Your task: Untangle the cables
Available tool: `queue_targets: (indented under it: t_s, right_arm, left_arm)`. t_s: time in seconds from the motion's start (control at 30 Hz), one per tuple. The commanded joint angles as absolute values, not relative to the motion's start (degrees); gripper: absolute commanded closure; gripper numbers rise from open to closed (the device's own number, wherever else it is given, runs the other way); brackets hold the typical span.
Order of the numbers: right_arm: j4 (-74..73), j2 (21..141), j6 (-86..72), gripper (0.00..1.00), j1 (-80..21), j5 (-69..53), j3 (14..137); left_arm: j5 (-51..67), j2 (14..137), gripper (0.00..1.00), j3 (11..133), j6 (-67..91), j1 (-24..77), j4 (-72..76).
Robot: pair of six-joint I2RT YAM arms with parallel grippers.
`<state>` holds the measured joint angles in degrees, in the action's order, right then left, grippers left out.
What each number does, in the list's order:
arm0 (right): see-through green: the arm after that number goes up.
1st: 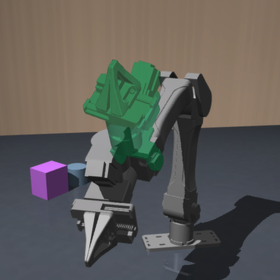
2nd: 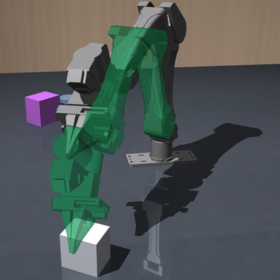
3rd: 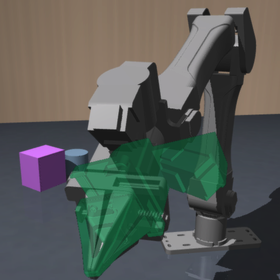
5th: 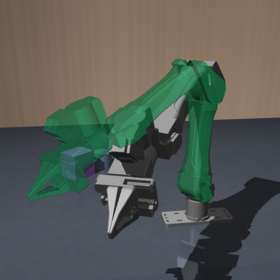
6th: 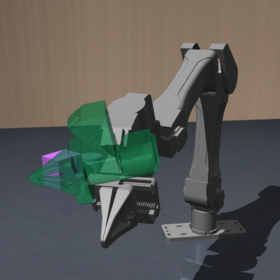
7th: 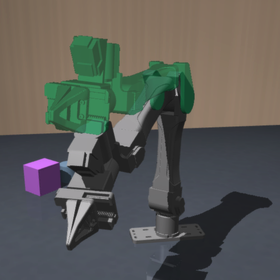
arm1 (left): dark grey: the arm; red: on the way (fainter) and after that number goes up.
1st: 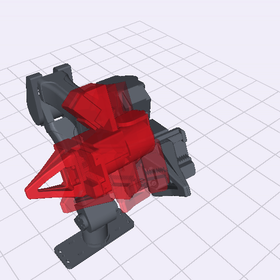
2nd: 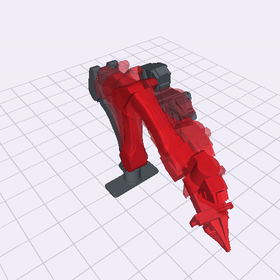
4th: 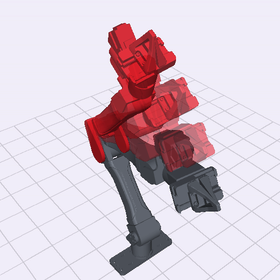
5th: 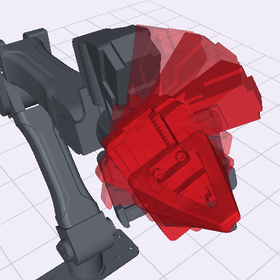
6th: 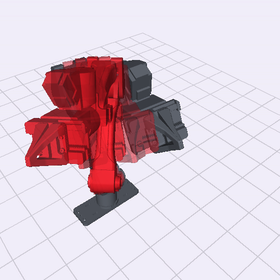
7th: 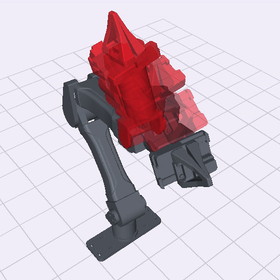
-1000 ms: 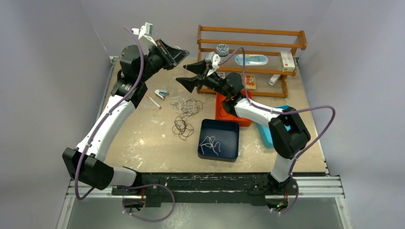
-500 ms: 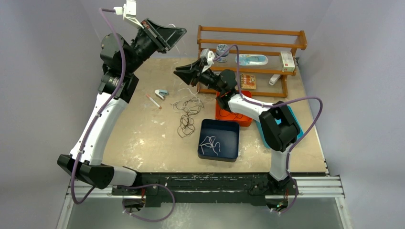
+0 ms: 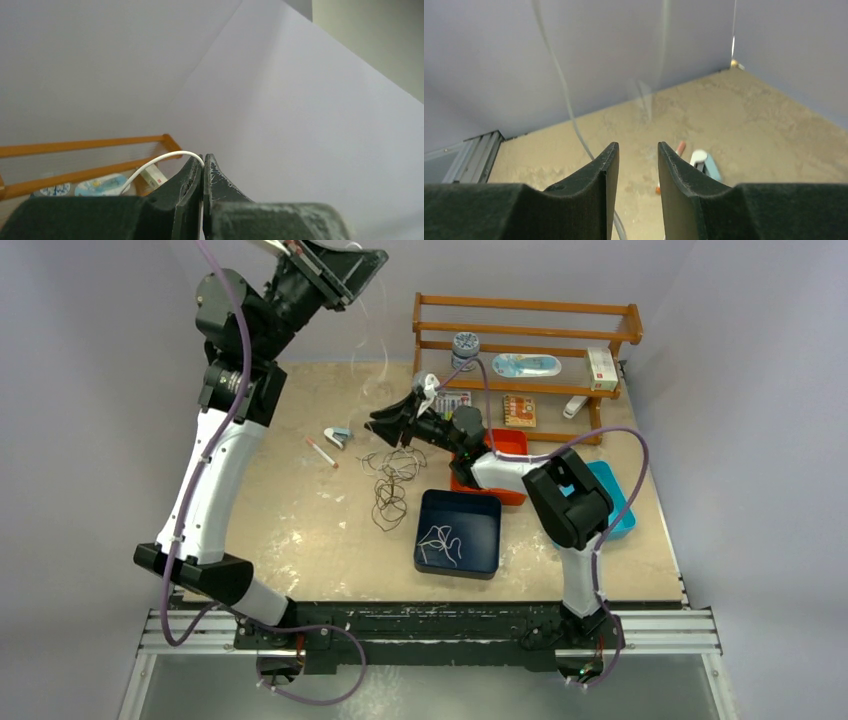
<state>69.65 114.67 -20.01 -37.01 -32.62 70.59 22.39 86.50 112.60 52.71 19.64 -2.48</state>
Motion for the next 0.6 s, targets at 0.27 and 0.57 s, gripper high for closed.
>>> queue_targets:
  t_s: [0.27,0.57]
  right_arm:
    - [68.35,120.06,-16.32,0.63,-39.02,-32.6,67.8]
    - [69.39,116.78,-15.29,0.62,-39.44,-31.75,61.93]
  left_arm:
    - [12.42,94.11,1.0,138.29,47.0,17.74,-7.26]
    - [10.64,95.31,1.0,138.43,47.2,15.05,-4.99]
